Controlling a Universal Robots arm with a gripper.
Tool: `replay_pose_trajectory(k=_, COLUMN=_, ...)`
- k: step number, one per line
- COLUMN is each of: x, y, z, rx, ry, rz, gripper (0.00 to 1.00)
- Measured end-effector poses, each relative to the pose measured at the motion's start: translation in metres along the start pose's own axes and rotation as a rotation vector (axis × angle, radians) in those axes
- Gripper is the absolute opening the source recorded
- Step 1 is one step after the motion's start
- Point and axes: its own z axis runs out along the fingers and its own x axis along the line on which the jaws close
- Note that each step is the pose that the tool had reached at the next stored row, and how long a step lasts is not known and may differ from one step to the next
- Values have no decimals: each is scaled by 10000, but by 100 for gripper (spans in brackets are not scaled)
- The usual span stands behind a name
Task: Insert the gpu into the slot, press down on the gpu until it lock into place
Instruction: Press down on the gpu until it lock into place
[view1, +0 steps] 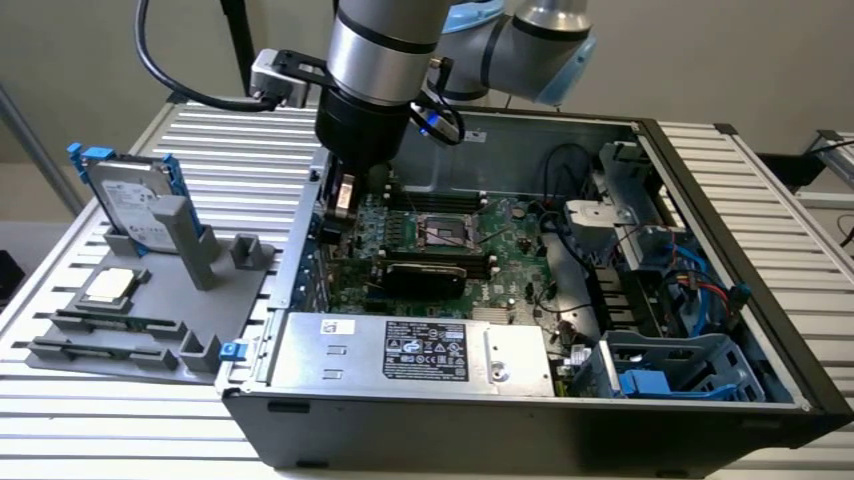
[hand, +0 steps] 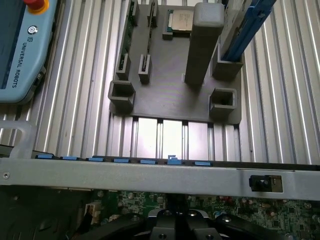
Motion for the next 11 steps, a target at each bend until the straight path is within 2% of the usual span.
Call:
replay_pose_trajectory(k=8, x=-2, y=-2, z=27, rx=7, ry=2, rz=1, gripper=11)
replay_pose_trajectory(k=11, x=-4, y=3, z=4, rx=23, ry=-29, rz=-3, gripper=11)
